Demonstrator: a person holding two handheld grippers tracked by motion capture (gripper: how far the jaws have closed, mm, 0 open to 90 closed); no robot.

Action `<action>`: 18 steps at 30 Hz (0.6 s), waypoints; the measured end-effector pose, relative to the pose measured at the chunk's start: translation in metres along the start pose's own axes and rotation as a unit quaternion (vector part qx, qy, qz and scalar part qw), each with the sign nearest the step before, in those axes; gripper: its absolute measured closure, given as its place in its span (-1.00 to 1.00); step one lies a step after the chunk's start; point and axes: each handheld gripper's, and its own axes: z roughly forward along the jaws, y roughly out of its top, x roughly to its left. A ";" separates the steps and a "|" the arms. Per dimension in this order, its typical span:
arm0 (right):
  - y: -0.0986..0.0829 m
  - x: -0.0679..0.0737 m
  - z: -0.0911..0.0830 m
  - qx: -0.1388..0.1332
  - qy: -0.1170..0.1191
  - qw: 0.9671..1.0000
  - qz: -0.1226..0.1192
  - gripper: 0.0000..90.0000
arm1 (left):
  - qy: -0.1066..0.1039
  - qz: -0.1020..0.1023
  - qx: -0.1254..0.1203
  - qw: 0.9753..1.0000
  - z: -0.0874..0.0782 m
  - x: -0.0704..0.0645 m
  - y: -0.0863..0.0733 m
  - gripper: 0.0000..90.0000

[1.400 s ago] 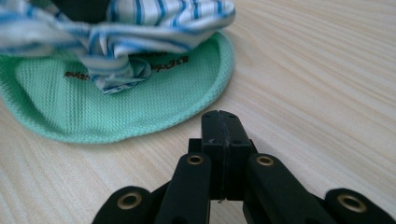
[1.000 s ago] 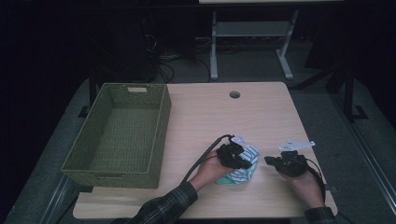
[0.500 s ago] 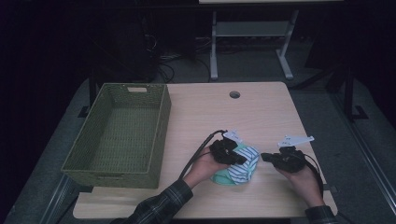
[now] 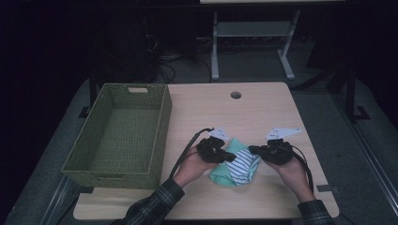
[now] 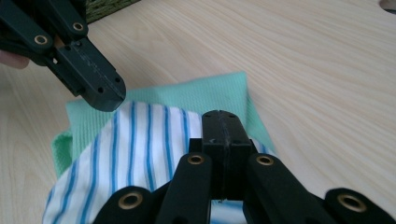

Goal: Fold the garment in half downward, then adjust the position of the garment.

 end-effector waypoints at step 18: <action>0.024 0.004 0.056 -0.001 0.031 0.999 -0.020 1.00 | 0.025 -0.016 0.035 0.999 -0.008 0.008 -0.029 0.99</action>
